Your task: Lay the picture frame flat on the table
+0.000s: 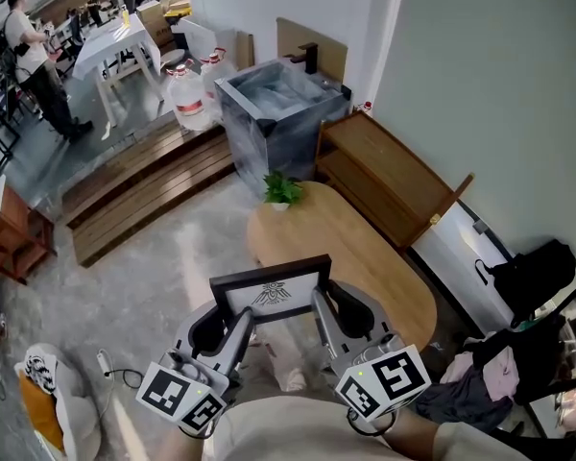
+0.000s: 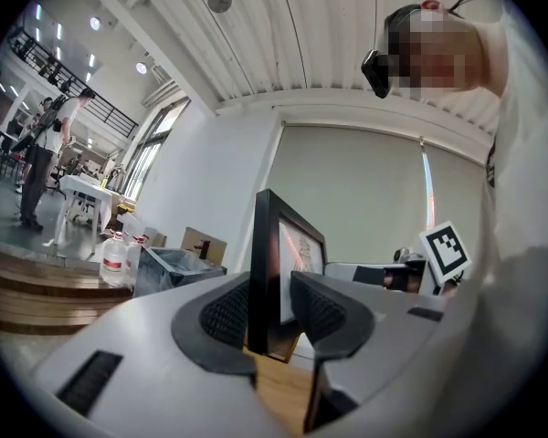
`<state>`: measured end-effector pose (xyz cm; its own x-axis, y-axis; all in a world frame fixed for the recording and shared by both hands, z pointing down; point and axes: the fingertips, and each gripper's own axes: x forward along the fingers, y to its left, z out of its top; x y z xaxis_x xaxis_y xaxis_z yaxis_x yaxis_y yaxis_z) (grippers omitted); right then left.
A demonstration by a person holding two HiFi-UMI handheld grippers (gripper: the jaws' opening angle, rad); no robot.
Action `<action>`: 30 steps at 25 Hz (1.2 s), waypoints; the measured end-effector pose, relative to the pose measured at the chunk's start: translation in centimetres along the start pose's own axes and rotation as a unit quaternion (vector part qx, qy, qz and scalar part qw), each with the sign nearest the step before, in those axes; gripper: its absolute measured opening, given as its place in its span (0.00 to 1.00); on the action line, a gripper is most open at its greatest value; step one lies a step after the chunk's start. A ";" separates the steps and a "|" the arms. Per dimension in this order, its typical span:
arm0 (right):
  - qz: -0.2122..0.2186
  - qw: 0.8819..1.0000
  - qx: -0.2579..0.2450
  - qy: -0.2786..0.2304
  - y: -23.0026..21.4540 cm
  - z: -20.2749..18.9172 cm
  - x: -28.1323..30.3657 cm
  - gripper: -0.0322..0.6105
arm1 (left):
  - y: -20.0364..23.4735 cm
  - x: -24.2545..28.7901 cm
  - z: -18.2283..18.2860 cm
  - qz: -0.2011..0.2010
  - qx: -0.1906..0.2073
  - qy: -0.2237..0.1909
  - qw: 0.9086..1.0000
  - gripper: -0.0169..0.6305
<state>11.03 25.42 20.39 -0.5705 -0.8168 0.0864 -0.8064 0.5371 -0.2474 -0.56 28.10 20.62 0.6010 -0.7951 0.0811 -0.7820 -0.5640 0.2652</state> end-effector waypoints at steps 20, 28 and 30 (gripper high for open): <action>-0.015 0.999 0.029 0.028 -4.6 -1.6 12.9 0.13 | 11.4 8.0 0.0 -0.006 -0.026 0.026 0.999 0.20; -0.041 0.997 0.045 0.044 -6.3 -1.6 21.3 0.13 | 19.0 12.6 1.5 -0.023 -0.037 0.047 0.998 0.20; -0.048 0.997 0.046 0.048 -6.7 -1.5 23.5 0.13 | 21.0 13.8 1.9 -0.029 -0.040 0.053 0.997 0.20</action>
<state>2.77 2.95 25.56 -0.5068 -0.8372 0.2056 -0.8431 0.4315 -0.3211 -9.04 4.82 25.48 0.6630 -0.7305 0.1638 -0.7319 -0.5864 0.3471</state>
